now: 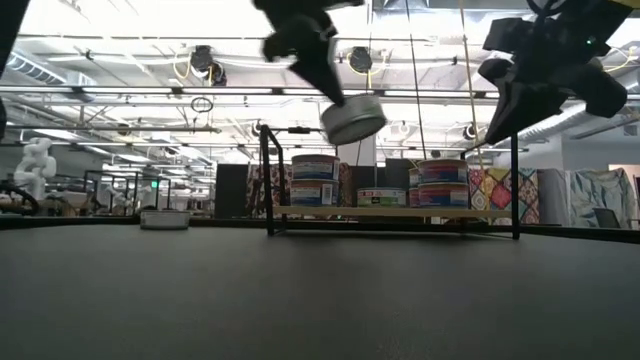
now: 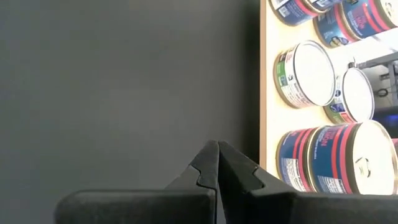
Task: Stack canned seafood by type on shelf
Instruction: Stack the green tuna can on top of the other green tuna cans on the shelf
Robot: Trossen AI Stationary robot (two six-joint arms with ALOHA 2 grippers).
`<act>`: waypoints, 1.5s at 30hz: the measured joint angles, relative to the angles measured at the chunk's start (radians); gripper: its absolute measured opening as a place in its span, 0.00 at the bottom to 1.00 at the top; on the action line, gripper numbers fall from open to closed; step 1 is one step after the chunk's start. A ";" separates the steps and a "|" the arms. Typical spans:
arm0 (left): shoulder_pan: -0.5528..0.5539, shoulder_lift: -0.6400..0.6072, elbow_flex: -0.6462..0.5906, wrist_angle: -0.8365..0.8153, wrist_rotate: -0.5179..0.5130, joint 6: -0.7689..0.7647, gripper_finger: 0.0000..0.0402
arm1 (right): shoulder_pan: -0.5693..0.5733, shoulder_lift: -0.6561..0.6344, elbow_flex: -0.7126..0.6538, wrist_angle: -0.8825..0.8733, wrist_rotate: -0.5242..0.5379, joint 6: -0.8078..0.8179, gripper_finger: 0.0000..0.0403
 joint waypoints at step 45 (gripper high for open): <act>0.516 0.402 0.338 0.294 0.219 0.503 0.00 | -0.022 -0.034 -0.004 0.056 0.003 -0.059 0.00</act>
